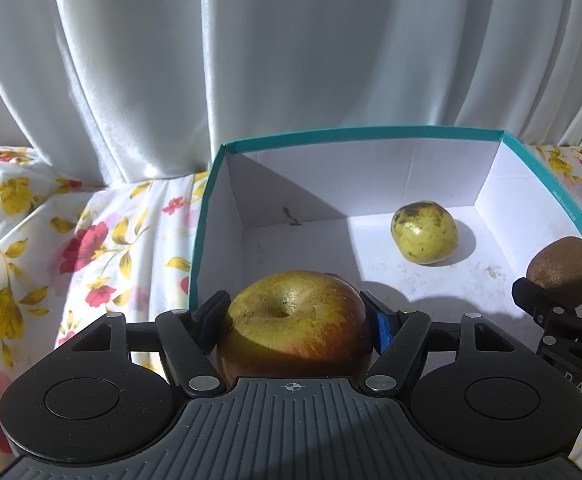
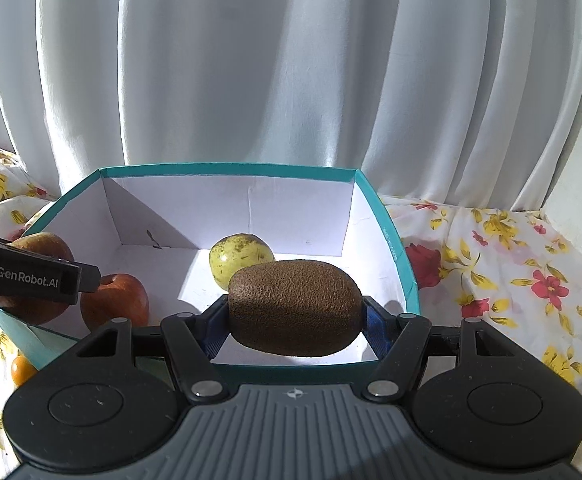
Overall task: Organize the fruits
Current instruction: 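Lift the green apple and kiwi into the teal box and release both, then grasp a mandarin with the left tool while the right tool grasps the second kiwi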
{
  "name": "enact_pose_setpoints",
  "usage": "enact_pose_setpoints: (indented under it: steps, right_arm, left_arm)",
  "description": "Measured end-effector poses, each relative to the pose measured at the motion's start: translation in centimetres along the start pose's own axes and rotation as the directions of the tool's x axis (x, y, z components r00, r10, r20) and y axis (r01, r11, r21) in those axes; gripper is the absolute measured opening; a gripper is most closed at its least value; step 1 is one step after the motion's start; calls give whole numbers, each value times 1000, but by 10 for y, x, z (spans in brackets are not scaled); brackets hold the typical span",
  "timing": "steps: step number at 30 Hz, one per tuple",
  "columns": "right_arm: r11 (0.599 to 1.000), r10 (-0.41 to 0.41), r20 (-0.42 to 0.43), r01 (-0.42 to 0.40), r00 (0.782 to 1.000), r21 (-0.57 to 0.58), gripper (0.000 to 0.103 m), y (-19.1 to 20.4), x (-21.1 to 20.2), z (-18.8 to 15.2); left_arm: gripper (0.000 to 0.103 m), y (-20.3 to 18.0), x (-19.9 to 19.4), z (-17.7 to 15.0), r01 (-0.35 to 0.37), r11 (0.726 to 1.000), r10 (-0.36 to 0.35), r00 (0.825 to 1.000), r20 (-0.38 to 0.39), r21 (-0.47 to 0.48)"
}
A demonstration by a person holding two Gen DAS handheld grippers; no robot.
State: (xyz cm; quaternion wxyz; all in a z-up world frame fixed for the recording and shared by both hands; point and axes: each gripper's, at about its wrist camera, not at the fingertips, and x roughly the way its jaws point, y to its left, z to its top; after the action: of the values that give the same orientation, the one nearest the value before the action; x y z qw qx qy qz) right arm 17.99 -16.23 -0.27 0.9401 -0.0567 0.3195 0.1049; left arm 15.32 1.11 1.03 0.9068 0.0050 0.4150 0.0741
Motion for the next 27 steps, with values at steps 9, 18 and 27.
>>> enact_pose_setpoints:
  steps: [9,18,27]
  right_arm:
    - [1000,-2,-1,2,1000,-4,68,1,0,-1]
    - [1000,-4,-2,4,1000,-1,68,1,0,-3]
    - [999,-19,96,16,995,30,84,-7,-23,0]
  left_arm:
    - [75,-2,2,-1,-4,1000,4,1000,-6,13]
    - [79,-2,-2,0,-21,1000,20,1000,22,13]
    - [86,14,-38,-5,8,1000,-7,989,146,-10]
